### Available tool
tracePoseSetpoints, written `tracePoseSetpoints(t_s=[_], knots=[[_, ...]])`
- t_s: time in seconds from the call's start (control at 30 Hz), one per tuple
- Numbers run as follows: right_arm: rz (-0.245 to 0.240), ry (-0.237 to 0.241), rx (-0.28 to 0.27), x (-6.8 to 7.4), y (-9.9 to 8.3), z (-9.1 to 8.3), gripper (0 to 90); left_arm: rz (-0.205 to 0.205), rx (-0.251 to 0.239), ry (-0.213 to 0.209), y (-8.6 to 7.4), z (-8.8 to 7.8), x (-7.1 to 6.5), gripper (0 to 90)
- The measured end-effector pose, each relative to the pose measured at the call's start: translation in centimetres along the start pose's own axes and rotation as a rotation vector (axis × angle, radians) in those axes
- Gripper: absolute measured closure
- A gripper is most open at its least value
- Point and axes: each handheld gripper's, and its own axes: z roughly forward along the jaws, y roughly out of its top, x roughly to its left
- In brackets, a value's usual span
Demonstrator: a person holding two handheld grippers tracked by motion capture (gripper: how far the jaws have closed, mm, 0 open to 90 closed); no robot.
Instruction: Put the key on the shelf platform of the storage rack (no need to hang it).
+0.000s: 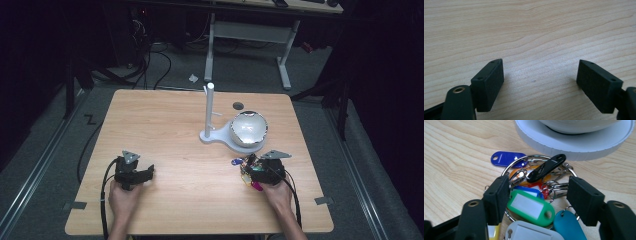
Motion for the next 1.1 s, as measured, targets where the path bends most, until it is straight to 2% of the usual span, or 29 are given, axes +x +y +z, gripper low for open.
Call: tracePoseSetpoints(t_s=[0.2, 0.27, 0.37, 0.43, 0.53, 0.6, 0.77, 0.93, 1.1], knots=[[0.008, 0.013, 0.002, 0.0, 0.0, 0.2, 32.0, 0.002, 0.002, 0.0, 0.0, 0.0, 0.0, 22.3], [0.023, 0.024, 0.005, -0.2, 0.0, 0.2, 31.3, 0.002, 0.002, 0.0, 0.0, 0.0, 0.0, 22.3], [0.046, 0.053, 0.004, -0.5, -0.1, 0.2, 38.8, 0.002, 0.002, 0.0, 0.0, 0.0, 0.0, 22.3], [0.039, 0.072, 0.0, -0.3, -0.1, 0.2, 46.8, 0.002, 0.002, 0.0, 0.0, 0.0, 0.0, 22.3], [0.037, 0.082, -0.003, -0.3, -0.1, 0.2, 48.6, 0.0, 0.0, -0.001, 0.0, 0.0, 0.0, 22.3], [0.057, 0.1, -0.001, -0.6, -0.1, 0.2, 49.0, 0.002, 0.002, 0.0, 0.0, 0.0, 0.0, 22.3], [0.059, 0.093, 0.001, -0.5, -0.1, 0.1, 49.6, 0.0, 0.0, -0.001, 0.0, 0.0, 0.0, 22.3], [0.034, 0.074, -0.029, -0.4, 0.0, -0.3, 56.7, -0.001, 0.0, -0.001, 0.0, 0.0, 0.0, 22.4], [0.009, 0.064, -0.045, -0.1, 0.0, -0.7, 60.0, -0.001, 0.0, -0.001, 0.0, 0.0, 0.0, 22.4]])
